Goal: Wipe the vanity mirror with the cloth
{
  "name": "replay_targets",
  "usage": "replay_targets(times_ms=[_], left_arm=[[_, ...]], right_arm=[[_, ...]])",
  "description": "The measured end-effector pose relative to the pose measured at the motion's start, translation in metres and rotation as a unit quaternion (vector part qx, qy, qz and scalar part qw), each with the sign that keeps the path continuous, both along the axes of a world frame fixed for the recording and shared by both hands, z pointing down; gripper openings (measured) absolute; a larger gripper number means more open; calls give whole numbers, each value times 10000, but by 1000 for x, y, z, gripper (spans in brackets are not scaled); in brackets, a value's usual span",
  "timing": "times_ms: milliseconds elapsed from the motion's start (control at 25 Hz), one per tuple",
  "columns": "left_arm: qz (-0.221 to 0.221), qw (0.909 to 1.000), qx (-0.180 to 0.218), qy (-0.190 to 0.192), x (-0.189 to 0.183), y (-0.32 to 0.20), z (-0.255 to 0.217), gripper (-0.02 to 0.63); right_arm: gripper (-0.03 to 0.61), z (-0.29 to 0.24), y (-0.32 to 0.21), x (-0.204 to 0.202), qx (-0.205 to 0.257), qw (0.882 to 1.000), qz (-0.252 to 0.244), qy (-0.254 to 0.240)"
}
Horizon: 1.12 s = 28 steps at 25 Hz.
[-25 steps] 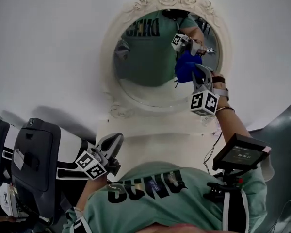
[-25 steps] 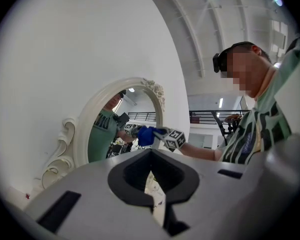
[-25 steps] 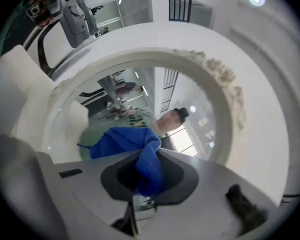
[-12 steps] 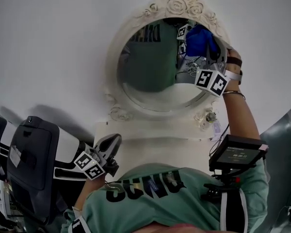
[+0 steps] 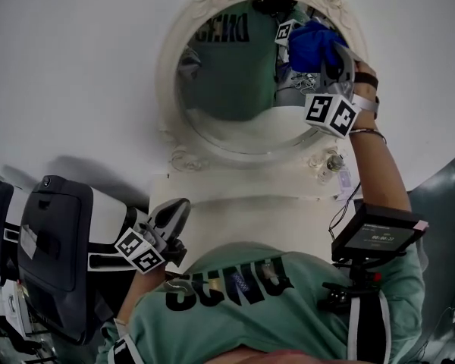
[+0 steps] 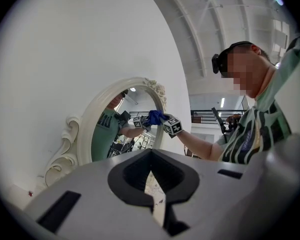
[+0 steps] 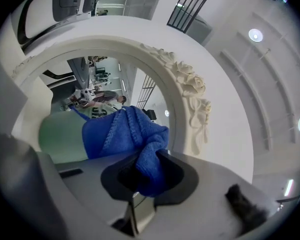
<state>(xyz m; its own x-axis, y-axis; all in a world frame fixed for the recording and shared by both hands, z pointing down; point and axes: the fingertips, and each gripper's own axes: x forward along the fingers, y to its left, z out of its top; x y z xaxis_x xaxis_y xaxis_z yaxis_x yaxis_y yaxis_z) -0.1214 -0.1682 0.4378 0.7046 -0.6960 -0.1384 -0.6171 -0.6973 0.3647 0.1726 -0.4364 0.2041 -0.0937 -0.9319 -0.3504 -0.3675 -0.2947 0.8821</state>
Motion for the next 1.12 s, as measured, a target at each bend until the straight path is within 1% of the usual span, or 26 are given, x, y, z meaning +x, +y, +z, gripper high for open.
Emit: replay_targets(times_ms=[160,240,320,400,480,560,720,840,1000,1120], left_arm=[[124,9999,-77,-63,9,2,7,9],[158,9998,-108,-84,12,2,11,9],[195,9996,-192,-111,14,4,16,9],[249,9991,-294,-150,16,7,20,9],[287,9988,-363,-179,21,6,23,9],[293,9985,-415,-205,24,5,24,9],[359,9979,-479,-252,31,9,23,9],[399,9975,-524,-267,35,16,24,9],[323,9981,-485,-211,28,19,20,9],[292,9988,-354,-170,20,14,15,9]], right_arm=[[51,71,6,8,-408,9990,75,149],[51,119,6,12,-772,9968,129,169],[51,177,8,16,-1277,9913,251,208],[51,244,10,26,-1921,9796,479,346],[51,307,10,42,-2556,9624,721,563],[51,346,10,45,-2870,9521,766,726],[51,369,15,28,-3335,9395,690,376],[51,383,21,20,-3500,9342,597,336],[51,389,22,16,-3702,9269,550,294],[51,396,20,14,-4039,9139,403,50]])
